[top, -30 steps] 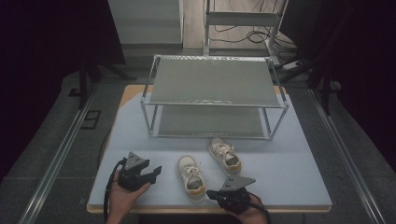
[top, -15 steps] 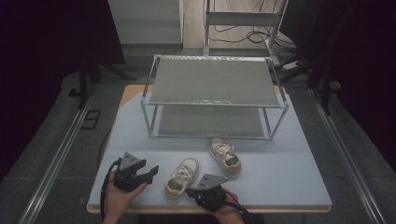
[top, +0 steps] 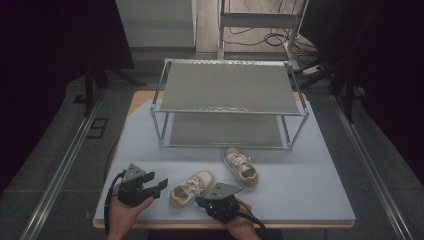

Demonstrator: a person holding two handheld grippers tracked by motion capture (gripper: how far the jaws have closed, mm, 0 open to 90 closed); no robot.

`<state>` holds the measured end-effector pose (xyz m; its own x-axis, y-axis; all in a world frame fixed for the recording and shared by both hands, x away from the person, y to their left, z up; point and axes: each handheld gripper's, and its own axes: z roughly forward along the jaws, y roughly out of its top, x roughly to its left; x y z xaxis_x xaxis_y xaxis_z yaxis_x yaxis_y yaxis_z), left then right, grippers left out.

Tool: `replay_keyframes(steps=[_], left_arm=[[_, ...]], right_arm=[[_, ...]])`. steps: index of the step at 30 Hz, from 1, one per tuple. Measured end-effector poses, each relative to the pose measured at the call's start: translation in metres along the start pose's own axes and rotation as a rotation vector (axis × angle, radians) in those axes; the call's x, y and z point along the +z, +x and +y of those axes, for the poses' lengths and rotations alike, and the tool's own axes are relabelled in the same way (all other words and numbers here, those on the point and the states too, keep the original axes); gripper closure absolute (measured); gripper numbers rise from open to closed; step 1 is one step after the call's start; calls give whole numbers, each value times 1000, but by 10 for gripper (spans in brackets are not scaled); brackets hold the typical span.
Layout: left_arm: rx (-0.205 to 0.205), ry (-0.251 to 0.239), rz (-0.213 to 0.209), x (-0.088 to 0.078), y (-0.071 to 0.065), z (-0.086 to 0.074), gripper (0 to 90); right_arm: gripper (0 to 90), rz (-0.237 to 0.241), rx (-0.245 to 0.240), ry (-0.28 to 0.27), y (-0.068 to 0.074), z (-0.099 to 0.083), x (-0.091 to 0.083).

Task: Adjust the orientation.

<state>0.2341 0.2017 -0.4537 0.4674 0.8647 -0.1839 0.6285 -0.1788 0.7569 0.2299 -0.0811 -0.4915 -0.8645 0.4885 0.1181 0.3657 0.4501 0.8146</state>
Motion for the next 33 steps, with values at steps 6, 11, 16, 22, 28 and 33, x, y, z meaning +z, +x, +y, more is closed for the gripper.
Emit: replay_keyframes(steps=[6,11,16,22,28,33], left_arm=[[2,1,-8,1,-1,0,405],[10,1,-15,1,-1,2,399],[18,-3,-31,1,-1,4,396],[34,-2,-48,-3,-6,6,366],[47,-19,-94,-11,-15,11,314],[83,-22,-130,-16,-28,15,261]], right_arm=[[874,-83,33,-39,-12,-3,-30],[874,-134,71,-60,-25,-11,-48],[858,-172,96,-65,-34,-16,-59],[626,-250,91,-106,-41,-15,-77],[459,-311,109,-148,-45,-11,-94],[329,-374,140,-171,-52,-8,-108]])
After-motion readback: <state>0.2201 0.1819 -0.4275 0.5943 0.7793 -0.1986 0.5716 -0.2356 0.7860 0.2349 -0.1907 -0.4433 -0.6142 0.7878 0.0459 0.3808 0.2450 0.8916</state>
